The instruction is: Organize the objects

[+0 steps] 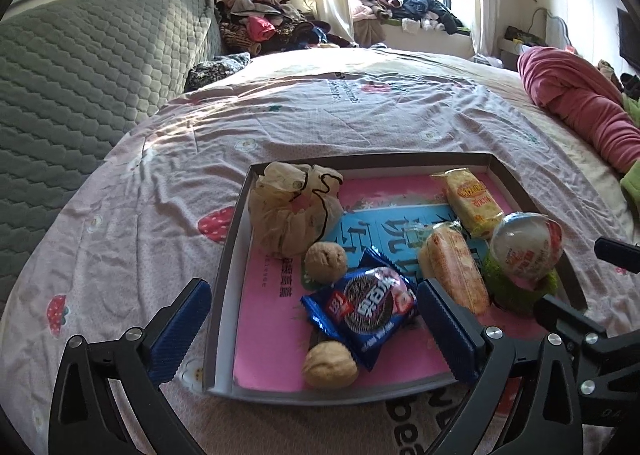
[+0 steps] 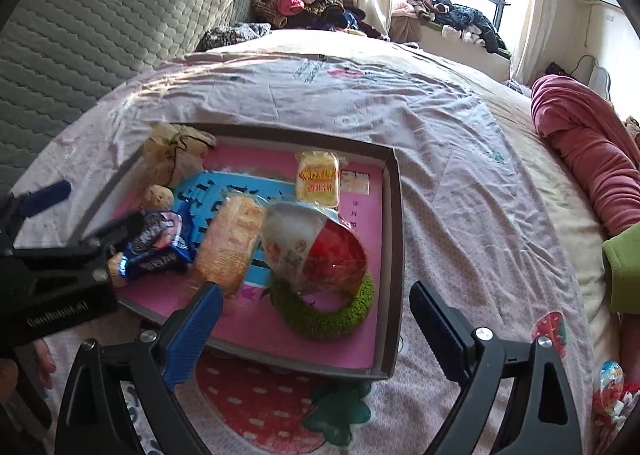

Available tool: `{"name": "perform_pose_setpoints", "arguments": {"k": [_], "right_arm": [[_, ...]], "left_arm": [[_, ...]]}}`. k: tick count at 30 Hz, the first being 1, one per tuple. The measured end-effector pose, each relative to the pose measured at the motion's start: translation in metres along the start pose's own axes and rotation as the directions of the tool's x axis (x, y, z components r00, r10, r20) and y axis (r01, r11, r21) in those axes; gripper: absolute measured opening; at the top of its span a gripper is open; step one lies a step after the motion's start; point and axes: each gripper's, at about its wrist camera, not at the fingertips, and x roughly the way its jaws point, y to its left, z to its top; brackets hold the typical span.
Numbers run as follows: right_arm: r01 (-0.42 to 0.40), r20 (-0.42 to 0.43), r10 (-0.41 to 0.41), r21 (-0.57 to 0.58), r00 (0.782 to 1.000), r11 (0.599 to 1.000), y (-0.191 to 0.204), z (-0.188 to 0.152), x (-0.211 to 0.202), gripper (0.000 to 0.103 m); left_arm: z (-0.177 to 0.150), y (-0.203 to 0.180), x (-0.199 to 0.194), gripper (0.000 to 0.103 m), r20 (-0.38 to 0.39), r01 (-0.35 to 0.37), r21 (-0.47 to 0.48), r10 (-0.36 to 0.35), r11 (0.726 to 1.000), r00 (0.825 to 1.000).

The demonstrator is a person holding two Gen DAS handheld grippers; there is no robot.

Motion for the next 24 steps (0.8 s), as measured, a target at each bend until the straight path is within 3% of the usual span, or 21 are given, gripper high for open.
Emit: {"name": "perform_pose_setpoints", "arguments": {"k": [10, 24], "right_arm": [[0.004, 0.055, -0.004, -0.003, 0.998, 1.000, 0.010, 0.002, -0.048, 0.100], [-0.014, 0.170, 0.013, 0.003, 0.985, 1.000, 0.021, 0.011, -0.143, 0.102]], "left_arm": [[-0.006, 0.016, -0.042, 0.102, 0.013, -0.019, -0.024, 0.019, 1.000, 1.000], [0.006, 0.029, -0.146, 0.102, 0.101, -0.011, -0.027, 0.013, 1.000, 0.995]]}}
